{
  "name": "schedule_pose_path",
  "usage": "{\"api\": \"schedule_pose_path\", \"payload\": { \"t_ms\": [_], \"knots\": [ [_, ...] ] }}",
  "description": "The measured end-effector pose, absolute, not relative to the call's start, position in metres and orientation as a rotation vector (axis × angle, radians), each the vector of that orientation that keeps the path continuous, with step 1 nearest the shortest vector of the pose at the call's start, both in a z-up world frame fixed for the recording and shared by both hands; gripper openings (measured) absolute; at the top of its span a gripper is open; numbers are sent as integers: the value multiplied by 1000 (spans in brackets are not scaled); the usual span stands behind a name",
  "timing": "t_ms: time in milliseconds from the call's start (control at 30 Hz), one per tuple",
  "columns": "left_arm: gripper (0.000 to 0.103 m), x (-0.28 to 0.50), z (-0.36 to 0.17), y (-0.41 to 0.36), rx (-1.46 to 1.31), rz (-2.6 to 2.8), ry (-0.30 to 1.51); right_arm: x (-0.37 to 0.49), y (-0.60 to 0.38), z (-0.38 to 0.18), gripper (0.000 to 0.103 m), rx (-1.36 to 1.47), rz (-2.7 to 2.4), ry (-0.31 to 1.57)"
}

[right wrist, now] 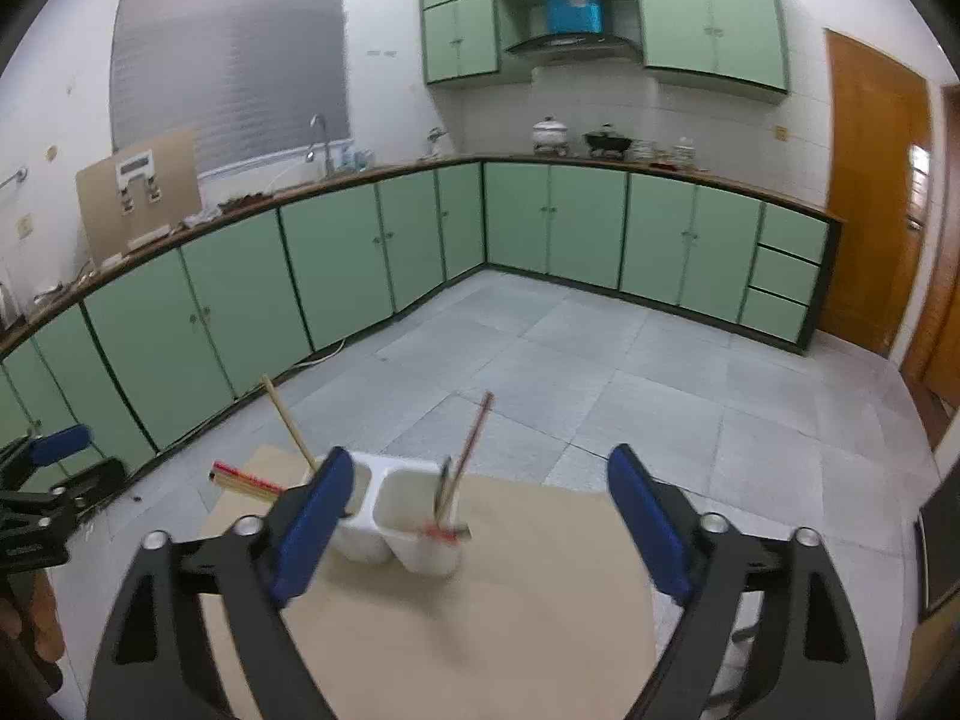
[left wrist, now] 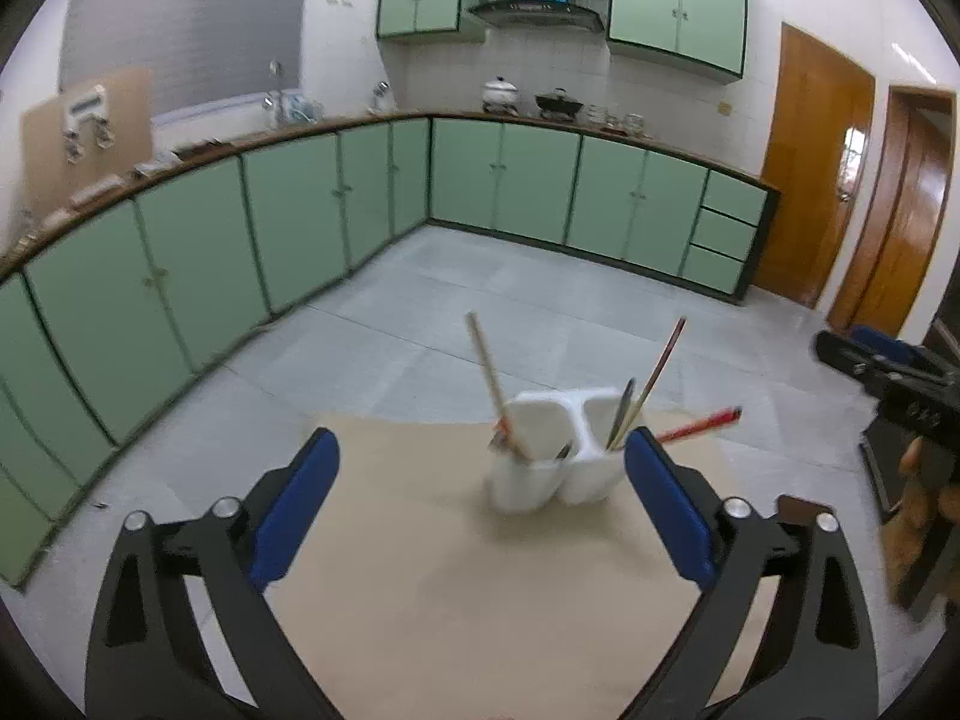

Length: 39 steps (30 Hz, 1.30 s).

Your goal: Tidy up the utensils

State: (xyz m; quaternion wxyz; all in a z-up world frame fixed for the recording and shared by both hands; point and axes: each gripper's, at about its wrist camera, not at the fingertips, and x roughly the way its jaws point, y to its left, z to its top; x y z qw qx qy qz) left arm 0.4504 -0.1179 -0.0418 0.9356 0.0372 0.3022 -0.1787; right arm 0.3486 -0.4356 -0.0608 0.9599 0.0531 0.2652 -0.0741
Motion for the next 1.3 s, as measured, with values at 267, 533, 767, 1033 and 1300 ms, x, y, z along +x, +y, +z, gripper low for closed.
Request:
{"api": "schedule_pose_path", "payload": {
  "t_ms": [267,533,767,1033,1300],
  "knots": [
    [98,329,-42,-74,70,-273,463,229,-399,-92,97,16,-284,515],
    [98,213,-61,-47,28,-187,462,116,-371,-122,97,139,-264,530],
    [98,131,-64,-37,62,-167,468,32,-340,-121,97,126,-243,494],
    [98,65,-55,-14,-18,-145,504,-26,-320,-109,97,155,-288,483],
    [98,20,-23,-6,28,-91,405,-65,-293,-82,97,103,-320,426]
  ]
}}
